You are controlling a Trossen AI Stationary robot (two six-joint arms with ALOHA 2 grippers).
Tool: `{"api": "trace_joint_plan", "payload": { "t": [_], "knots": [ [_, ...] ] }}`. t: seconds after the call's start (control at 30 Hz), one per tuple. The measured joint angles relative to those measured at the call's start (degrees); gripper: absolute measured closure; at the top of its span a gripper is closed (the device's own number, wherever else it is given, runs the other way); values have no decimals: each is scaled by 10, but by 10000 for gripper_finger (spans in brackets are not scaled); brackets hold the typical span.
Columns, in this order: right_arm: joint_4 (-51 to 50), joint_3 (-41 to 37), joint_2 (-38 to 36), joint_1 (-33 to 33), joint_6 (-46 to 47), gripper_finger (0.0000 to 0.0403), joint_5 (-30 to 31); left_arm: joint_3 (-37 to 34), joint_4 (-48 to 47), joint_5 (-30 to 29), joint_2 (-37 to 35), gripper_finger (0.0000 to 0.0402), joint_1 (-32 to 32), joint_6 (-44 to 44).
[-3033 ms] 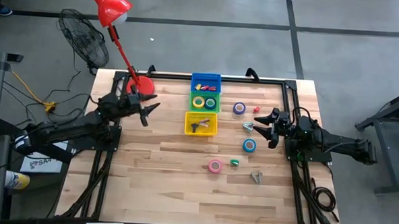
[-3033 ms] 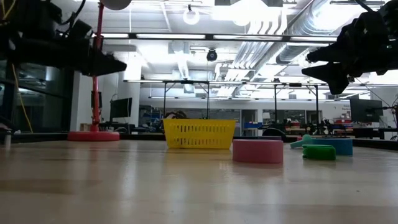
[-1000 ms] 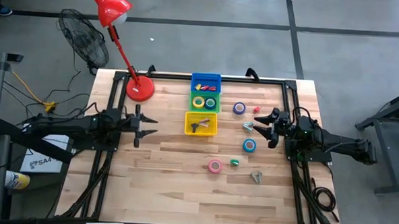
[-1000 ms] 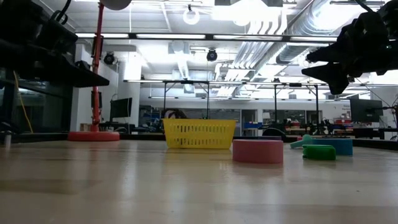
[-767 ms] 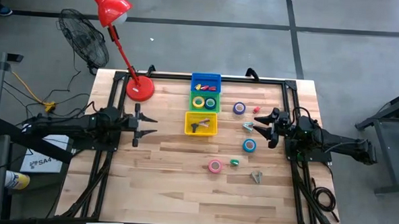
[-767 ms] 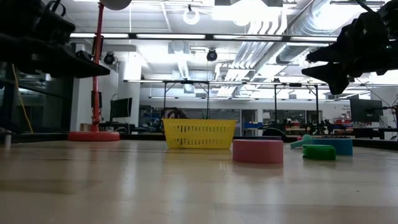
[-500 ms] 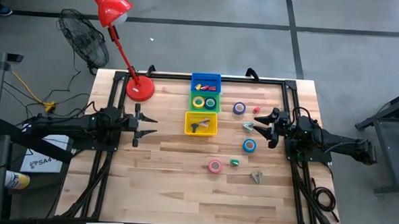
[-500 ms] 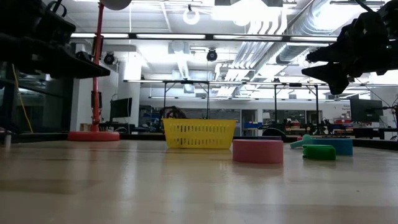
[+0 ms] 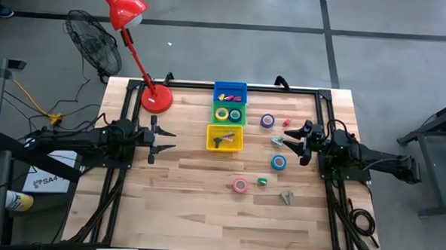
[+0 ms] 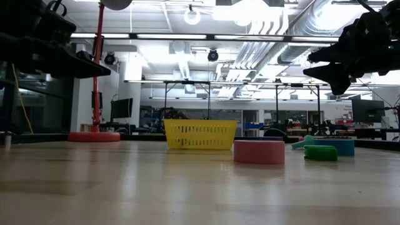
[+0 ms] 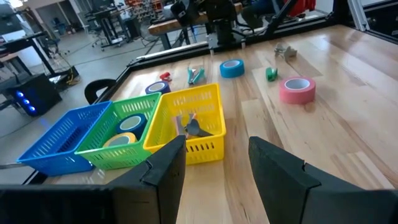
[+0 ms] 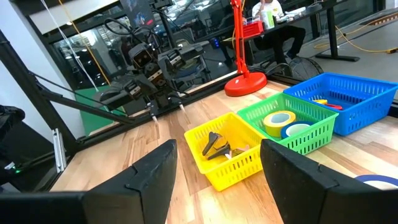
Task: Pick and place Stapler, Stapler remover, tape
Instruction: Put the pink tape into the green bin
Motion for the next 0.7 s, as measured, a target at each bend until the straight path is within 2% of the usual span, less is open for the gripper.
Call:
{"api": "trace_joint_plan", "payload": {
  "t": [0.2,0.43,0.7],
  "knots": [
    [0,0,0,0,12,180,0,0,0,0,0,229,0,0],
    [-4,0,0,0,152,180,27,0,0,0,0,229,0,0],
    [-37,18,30,0,141,180,27,1,0,0,0,229,0,0]
  ]
}}
